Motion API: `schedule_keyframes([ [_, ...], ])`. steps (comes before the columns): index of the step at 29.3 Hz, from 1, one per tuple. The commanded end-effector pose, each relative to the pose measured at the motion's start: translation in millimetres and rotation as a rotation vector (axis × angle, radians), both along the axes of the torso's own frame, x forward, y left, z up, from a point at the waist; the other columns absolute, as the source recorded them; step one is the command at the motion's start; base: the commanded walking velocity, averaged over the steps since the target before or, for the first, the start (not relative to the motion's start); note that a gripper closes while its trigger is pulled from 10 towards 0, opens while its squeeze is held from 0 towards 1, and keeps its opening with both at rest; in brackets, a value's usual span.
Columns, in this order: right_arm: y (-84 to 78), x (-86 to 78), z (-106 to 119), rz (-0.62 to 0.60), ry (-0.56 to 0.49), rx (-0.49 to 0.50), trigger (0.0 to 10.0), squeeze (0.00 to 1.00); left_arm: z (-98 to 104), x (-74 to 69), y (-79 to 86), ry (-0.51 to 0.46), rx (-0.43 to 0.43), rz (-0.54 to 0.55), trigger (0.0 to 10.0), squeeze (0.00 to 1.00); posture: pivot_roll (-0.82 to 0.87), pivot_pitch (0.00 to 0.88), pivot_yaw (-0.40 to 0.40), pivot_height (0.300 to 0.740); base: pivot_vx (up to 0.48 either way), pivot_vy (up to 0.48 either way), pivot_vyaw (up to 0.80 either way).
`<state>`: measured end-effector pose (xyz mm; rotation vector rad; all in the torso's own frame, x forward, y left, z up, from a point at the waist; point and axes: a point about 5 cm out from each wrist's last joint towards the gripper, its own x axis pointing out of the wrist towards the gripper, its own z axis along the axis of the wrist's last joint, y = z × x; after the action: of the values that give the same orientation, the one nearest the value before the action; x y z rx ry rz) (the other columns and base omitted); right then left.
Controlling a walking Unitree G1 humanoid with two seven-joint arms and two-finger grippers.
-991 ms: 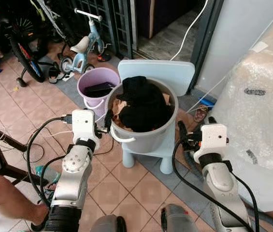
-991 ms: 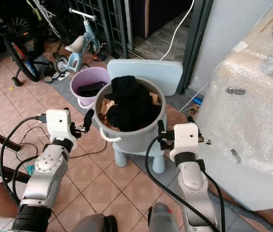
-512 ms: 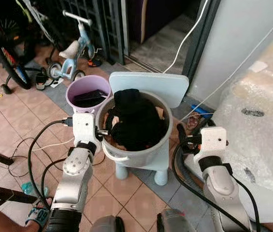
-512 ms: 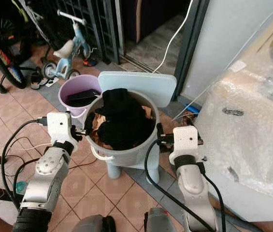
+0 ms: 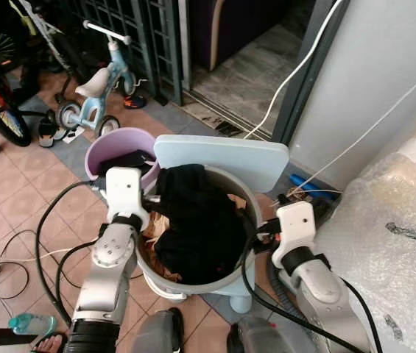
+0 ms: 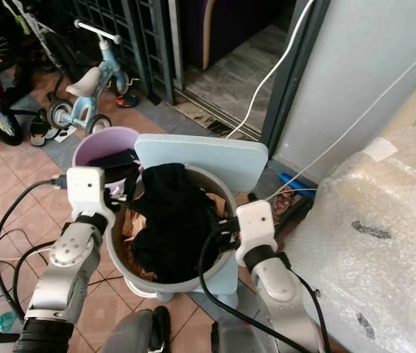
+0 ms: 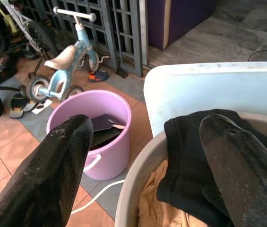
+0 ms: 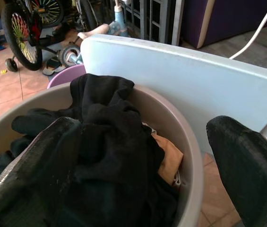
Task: Clothes washing
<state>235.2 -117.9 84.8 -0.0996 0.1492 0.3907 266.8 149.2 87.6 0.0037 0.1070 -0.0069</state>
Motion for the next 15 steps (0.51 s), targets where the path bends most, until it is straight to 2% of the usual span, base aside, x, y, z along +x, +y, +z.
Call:
schedule_keyframes([
  [1,3.4,7.6,-1,0.034,-0.036,-0.042,10.0,0.0,0,-17.1,6.4,0.009,0.019,0.009,10.0,0.0,-0.02,0.2,0.051,0.74,0.0,0.0,0.8],
  [3,9.1,14.7,0,0.062,-0.063,-0.066,10.0,0.0,-3,-31.0,13.3,0.031,0.031,0.018,10.0,0.0,0.01,0.203,0.047,0.74,0.0,0.0,0.8],
  [6,11.9,22.8,-2,0.046,-0.039,-0.031,10.0,0.0,-2,-36.2,18.1,0.035,0.039,0.027,10.0,0.0,0.03,0.204,0.043,0.74,0.0,0.0,0.7],
  [7,14.6,28.9,-5,0.042,-0.003,-0.006,10.0,0.0,1,-37.9,22.7,0.035,0.051,0.045,10.0,0.0,0.04,0.205,0.043,0.74,0.0,0.0,0.0],
  [10,18.4,33.6,-21,0.043,0.109,-0.022,10.0,0.0,3,-40.0,25.5,0.047,0.068,0.054,10.0,0.0,0.06,0.206,0.042,0.74,0.0,0.0,0.0],
  [12,19.5,34.2,-24,0.046,0.128,-0.028,10.0,0.0,3,-40.6,25.8,0.05,0.071,0.052,10.0,0.0,0.06,0.206,0.043,0.74,0.0,0.0,0.0],
  [13,24.0,38.7,-33,0.059,0.168,-0.088,10.0,0.0,5,-42.7,25.1,0.054,0.077,0.036,10.0,0.0,0.07,0.212,0.051,0.74,0.0,0.0,0.0],
  [15,28.9,43.9,-42,0.075,0.198,-0.142,10.0,0.0,6,-45.5,23.7,0.067,0.078,0.018,10.0,0.0,0.08,0.218,0.055,0.74,0.0,0.0,0.0],
])
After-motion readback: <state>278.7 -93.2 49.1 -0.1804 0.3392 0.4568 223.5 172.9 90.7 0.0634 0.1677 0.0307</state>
